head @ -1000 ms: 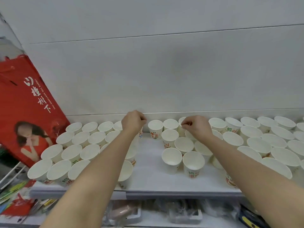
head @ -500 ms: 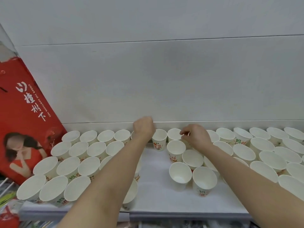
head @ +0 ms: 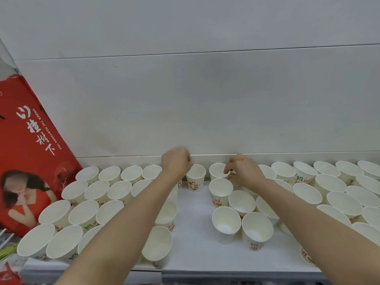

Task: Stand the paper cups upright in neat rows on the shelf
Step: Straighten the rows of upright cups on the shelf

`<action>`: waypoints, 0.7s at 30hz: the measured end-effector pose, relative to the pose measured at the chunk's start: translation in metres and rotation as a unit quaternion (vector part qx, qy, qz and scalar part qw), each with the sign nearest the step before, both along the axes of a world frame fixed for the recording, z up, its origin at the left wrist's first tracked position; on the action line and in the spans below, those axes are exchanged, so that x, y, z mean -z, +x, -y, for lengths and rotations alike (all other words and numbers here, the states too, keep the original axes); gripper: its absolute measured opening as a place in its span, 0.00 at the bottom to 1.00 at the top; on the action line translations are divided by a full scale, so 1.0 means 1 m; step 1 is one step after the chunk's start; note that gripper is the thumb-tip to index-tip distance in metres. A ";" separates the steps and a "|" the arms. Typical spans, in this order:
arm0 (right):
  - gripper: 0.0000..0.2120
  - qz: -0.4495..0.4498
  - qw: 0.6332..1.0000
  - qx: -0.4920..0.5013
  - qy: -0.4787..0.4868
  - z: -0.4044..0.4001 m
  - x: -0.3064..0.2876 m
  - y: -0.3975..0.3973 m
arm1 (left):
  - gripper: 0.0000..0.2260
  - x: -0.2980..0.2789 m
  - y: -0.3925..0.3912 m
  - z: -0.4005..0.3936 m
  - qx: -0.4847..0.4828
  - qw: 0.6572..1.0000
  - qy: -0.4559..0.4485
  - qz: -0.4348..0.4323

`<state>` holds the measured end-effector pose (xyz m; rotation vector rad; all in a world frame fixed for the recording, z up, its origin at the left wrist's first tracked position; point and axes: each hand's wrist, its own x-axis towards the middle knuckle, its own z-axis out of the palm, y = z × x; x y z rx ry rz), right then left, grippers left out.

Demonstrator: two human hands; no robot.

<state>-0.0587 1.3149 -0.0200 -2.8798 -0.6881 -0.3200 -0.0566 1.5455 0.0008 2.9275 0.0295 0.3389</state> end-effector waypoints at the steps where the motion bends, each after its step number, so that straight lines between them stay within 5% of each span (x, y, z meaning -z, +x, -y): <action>1: 0.06 0.004 1.000 -0.008 -0.007 0.001 0.000 0.000 | 0.08 0.002 -0.003 -0.003 0.045 0.999 -0.023 -0.004; 4: 0.05 0.004 1.000 -0.014 0.005 0.000 0.001 0.000 | 0.15 0.005 -0.015 -0.009 0.173 0.982 -0.012 -0.072; 11: 0.07 0.029 0.999 -0.033 0.008 -0.014 0.002 0.002 | 0.09 0.007 -0.021 -0.011 0.162 0.984 0.074 -0.028; 21: 0.11 0.135 0.981 -0.080 -0.112 -0.007 0.015 -0.004 | 0.09 0.000 -0.039 0.014 0.235 0.972 0.031 0.002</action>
